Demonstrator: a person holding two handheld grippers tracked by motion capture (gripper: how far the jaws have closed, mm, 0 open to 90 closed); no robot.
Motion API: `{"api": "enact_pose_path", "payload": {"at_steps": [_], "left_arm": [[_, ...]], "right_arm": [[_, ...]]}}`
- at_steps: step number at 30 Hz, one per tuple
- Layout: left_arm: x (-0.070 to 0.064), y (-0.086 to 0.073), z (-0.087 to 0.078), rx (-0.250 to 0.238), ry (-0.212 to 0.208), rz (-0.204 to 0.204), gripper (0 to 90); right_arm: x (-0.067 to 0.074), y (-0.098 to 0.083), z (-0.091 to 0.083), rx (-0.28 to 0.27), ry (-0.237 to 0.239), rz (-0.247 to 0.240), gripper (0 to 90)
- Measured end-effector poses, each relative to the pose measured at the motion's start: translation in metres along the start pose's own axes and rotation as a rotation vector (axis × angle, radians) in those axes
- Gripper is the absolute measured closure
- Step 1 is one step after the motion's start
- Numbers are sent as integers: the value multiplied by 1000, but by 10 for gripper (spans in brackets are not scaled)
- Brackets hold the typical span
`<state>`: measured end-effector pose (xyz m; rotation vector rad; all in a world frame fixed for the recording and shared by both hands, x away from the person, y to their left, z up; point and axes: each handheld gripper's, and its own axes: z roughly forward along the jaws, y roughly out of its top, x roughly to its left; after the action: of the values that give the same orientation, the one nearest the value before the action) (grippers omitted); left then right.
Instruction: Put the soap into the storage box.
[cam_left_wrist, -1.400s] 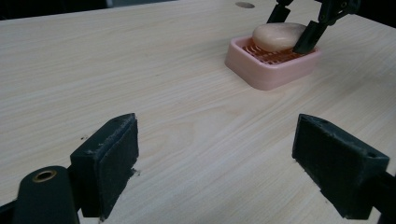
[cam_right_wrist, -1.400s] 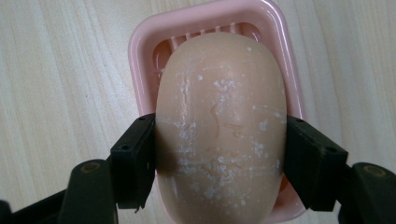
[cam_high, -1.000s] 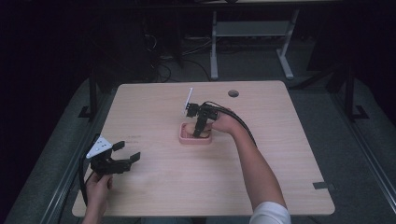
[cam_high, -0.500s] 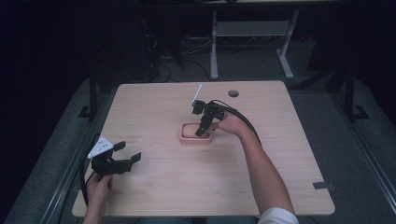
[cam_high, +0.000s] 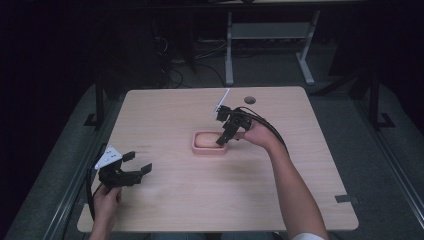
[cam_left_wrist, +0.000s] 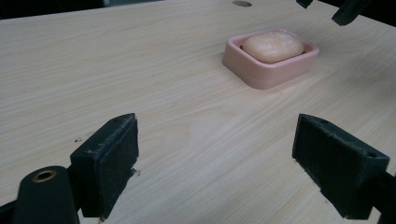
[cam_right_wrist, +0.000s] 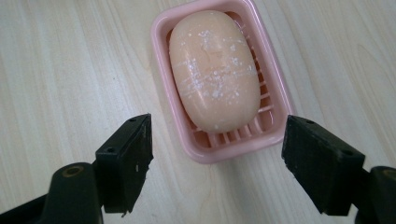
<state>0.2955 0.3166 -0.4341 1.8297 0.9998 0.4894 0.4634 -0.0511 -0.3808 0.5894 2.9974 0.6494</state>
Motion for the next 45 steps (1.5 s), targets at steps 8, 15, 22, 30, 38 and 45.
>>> {"api": "enact_pose_path", "payload": {"at_steps": [8, 15, 22, 30, 38, 45], "left_arm": [[-1, 0, 1, 1, -2, 4, 143], [-2, 1, 2, 1, -4, 4, 143], [-3, 1, 2, 2, -6, 8, 143], [-3, 1, 2, 5, -5, 6, 142], [-3, 1, 2, 7, -4, 5, 143], [-3, 1, 3, 9, -4, 10, 143]], "right_arm": [[3, -11, -14, -25, -17, 3, 241], [8, -23, -23, -47, -19, 15, 242], [11, -37, -29, -60, -27, 26, 241], [12, -52, -33, -66, -28, 53, 239], [15, -65, -36, -63, -29, 70, 239], [17, -78, -38, -75, -37, 89, 239]]}}
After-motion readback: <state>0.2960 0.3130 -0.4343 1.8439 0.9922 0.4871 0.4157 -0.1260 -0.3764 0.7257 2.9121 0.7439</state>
